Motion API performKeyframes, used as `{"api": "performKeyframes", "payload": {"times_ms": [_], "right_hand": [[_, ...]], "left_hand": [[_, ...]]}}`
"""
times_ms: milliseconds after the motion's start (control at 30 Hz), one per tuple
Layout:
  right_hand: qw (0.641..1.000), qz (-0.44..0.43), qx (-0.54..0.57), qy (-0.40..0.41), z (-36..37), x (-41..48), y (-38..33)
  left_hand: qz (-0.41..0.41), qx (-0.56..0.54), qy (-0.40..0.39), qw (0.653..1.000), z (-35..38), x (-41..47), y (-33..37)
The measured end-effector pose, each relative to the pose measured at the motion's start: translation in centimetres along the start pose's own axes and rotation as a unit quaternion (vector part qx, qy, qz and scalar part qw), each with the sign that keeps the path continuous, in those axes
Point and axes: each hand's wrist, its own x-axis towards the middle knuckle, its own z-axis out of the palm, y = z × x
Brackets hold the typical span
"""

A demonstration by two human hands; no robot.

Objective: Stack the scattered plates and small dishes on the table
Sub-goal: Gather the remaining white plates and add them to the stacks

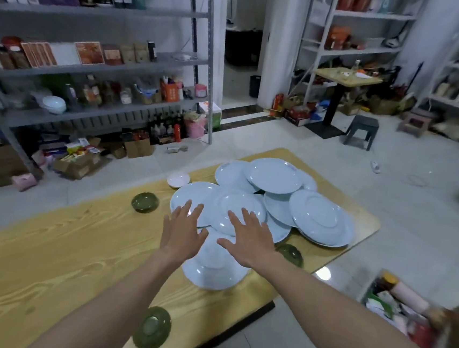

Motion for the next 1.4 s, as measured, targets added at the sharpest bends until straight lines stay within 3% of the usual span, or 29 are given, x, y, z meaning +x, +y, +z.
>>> {"api": "performKeyframes", "payload": {"times_ms": [433, 667, 833, 1233, 1400], "right_hand": [[0.987, 0.065, 0.134, -0.053, -1.2, 10.9, 10.0], [0.914, 0.178, 0.359, -0.059, 1.2, 14.7, 11.8], [0.854, 0.266, 0.441, -0.07, 2.4, 16.6, 12.2], [0.799, 0.389, 0.457, -0.043, 3.9, 19.5, 11.1], [0.795, 0.416, 0.44, -0.042, 3.8, 20.2, 11.0]], "left_hand": [[-0.067, -0.089, -0.048, 0.993, 5.8, 11.7, 5.1], [-0.172, -0.131, -0.062, 0.974, 8.8, 14.4, 5.2], [-0.229, -0.168, -0.076, 0.956, 11.0, 16.6, 4.2], [-0.293, -0.263, -0.075, 0.916, 13.2, 19.8, 2.7], [-0.327, -0.288, -0.061, 0.898, 13.2, 20.5, 1.8]]}}
